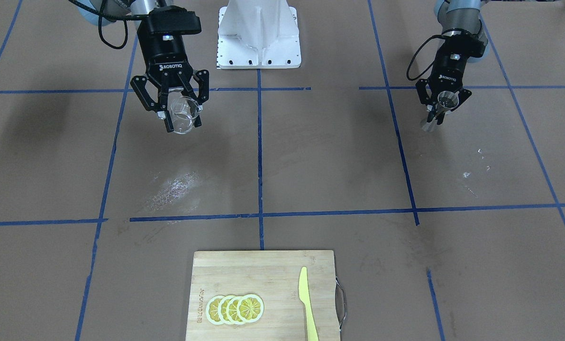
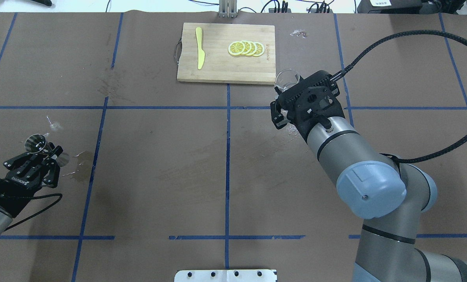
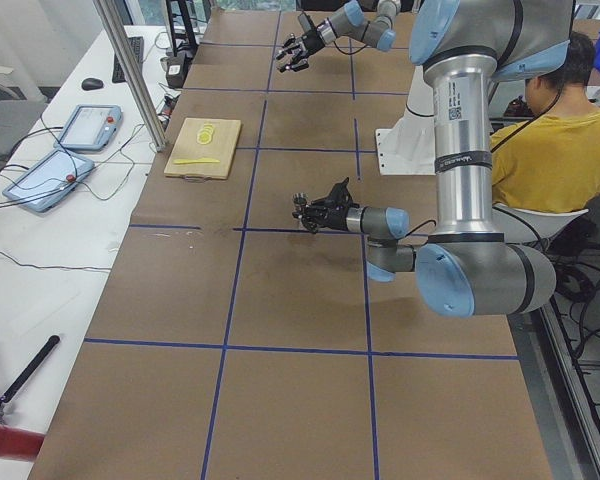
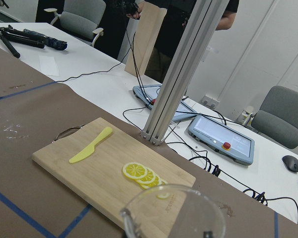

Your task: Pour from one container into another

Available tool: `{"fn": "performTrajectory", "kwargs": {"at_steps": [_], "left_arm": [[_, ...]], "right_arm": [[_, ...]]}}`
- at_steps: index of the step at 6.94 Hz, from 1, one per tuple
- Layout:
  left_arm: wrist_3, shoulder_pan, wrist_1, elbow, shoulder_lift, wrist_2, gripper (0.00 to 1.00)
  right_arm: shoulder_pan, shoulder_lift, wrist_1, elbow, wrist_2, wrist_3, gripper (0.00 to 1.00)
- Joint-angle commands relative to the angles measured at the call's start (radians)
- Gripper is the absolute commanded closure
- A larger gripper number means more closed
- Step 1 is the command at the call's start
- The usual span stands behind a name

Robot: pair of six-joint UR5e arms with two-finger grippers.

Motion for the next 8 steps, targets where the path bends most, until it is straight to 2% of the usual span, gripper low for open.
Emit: {"fn": "performTrajectory", "kwargs": {"at_steps": [1,3,6,8], "left_arm": [[-0.095,0.021,0.031,0.073,-0.011,0.059,1.00],[-0.166,0.038,0.039,0.098,-0.031,0.057,1.00],[-0.168,0.045,0.047,0.162,-0.092,0.086,1.00],[-0.168,0.053,0.047,0.167,-0.100,0.088,1.00]], "right_arm": [[0.000,0.000,0.000,0.000,0.000,0.000,1.00],[0.000,0.000,0.000,0.000,0.000,0.000,1.00],[0.000,0.000,0.000,0.000,0.000,0.000,1.00],[0.000,0.000,0.000,0.000,0.000,0.000,1.00]]}}
